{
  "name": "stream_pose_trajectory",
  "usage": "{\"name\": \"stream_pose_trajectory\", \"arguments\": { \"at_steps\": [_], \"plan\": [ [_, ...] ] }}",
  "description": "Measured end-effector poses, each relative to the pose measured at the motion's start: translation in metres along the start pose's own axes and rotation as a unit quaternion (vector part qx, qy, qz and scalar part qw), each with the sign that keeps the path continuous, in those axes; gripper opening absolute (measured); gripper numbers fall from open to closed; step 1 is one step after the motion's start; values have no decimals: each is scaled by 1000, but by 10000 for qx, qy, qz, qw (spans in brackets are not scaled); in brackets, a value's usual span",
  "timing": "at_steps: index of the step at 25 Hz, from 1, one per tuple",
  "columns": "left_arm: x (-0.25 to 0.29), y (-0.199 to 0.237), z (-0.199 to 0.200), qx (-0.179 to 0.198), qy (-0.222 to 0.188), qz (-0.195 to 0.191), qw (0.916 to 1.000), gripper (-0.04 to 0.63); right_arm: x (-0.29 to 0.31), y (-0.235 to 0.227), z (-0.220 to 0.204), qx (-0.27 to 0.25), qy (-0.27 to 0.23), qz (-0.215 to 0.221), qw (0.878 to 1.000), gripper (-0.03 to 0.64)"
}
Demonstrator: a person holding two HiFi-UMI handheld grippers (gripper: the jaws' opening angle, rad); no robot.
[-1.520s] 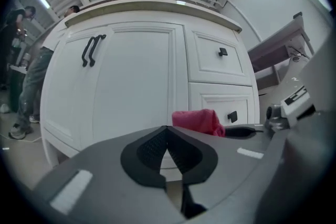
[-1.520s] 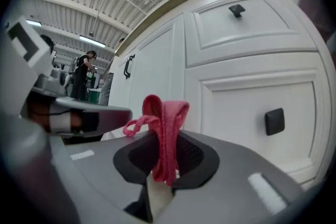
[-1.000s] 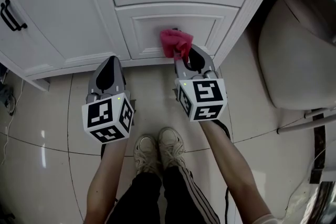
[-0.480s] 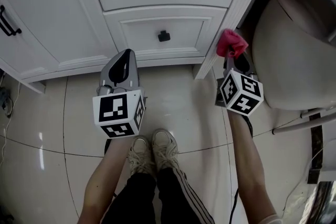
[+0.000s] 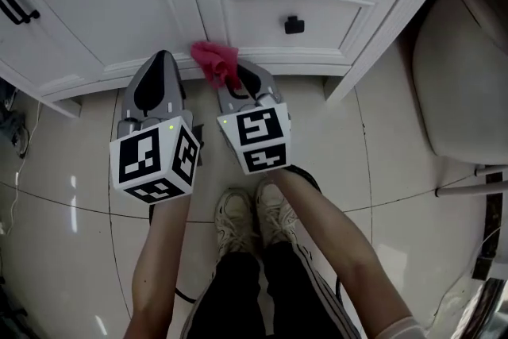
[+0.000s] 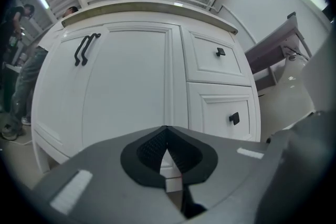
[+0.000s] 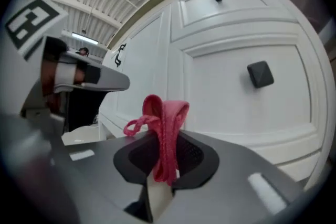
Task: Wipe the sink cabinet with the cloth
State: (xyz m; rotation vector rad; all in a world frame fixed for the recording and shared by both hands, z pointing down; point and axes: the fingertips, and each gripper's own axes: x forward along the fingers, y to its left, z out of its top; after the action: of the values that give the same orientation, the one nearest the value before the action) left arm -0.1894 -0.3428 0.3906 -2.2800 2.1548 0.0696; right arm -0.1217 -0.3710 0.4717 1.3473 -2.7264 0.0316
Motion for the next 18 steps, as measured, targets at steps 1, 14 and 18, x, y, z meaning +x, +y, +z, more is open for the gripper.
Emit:
{"name": "stream_pose_trajectory", "arguments": {
  "at_steps": [1,14,18],
  "plan": [
    [0,4,-4,-43,3,35,10000,5,7,-2,1,99,-48,-69,9999,57],
    [7,-22,-19,-156,137,-188,9996,5,-124,-215,-24,268,-91,-2623,9646,58],
    [13,-40,-11,9,95,-350,9993,5,-133,-228,-24,316,-160,-2707,9620,58]
  ]
}}
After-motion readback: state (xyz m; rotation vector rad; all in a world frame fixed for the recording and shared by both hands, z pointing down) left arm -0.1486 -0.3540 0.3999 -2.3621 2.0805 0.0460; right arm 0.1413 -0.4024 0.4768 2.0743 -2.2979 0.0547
